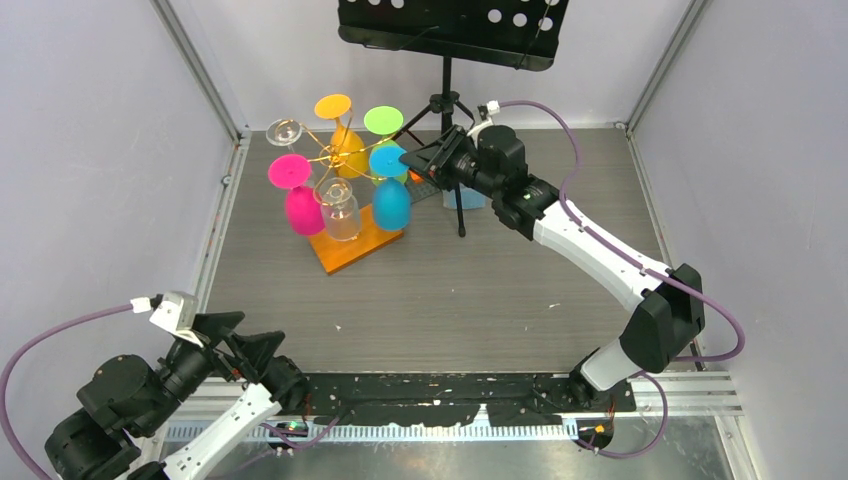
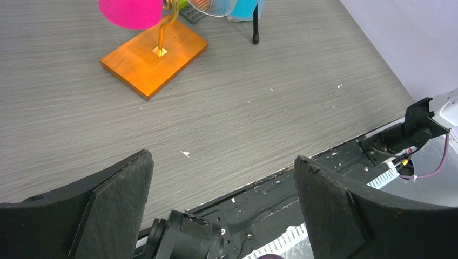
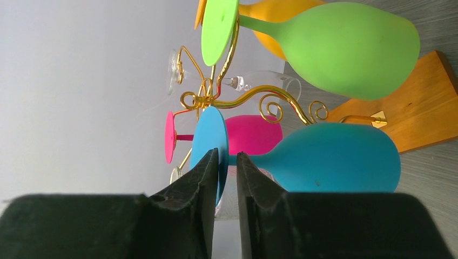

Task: Take the wine glass off the wine glass rack
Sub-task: Pick up the wine glass from the wine rack.

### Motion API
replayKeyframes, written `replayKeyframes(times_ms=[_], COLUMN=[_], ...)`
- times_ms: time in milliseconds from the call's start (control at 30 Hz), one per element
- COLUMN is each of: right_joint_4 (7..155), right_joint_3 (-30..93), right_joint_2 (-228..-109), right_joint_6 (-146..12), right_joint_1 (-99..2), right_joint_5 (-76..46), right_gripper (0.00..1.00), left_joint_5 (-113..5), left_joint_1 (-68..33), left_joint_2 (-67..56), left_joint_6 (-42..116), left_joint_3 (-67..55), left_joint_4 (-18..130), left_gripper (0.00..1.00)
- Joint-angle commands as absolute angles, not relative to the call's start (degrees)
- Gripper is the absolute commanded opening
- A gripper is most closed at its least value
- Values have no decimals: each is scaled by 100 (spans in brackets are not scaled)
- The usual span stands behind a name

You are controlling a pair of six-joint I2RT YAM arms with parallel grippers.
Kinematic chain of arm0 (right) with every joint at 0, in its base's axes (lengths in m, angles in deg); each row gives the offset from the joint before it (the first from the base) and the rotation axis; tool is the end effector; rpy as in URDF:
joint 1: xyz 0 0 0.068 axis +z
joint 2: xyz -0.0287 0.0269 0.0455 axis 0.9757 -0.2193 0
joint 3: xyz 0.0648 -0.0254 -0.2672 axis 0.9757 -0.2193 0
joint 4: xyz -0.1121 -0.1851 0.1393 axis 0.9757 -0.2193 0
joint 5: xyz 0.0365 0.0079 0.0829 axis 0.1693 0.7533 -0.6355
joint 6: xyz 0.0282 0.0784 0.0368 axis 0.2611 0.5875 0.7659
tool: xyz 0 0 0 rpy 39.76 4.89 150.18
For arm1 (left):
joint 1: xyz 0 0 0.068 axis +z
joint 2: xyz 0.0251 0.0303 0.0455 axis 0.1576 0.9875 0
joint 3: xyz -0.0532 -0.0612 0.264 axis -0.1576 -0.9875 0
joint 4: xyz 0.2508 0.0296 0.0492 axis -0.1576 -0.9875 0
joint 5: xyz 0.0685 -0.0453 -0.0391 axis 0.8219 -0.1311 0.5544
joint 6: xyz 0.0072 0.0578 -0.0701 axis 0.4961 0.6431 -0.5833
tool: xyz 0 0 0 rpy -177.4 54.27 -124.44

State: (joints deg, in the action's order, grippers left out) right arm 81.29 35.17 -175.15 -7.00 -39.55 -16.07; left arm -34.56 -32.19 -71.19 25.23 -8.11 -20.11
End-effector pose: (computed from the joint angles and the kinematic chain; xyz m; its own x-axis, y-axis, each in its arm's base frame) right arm 0.3146 0.2597 0.3841 -0.7106 0.5973 -0.3719 -0.1844 0.3521 0.9176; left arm -0.0106 0.0297 0.3614 -0.3629 -0.2046 -0.9091 0.3965 0.8490 -0.3493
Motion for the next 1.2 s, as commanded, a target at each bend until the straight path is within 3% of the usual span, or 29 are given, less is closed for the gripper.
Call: replayKeyframes(times_ms=[0,333,1167], right_joint_4=[8478,8558,8683], right_joint_3=[3530,3418,3328], right_joint_2=[-17416,-17362,-16977], right_joint_6=[-590,-460,-354], right_joint_1=[-3930,-3918,-3889], right_joint_5=[-1545,-1609,-1607], right_gripper=[24,6,6], left_joint_5=[-3390,-3382,-3320], left_joint_1=[-3242,-3242,-3242], left_joint_2=[-7183,-7233,-7258], left_joint_6=[2530,2495,2365], left_joint_3=[-729,-720,-494], left_joint_4=[-1957,-1989,-2124], left_gripper=[99,99,99])
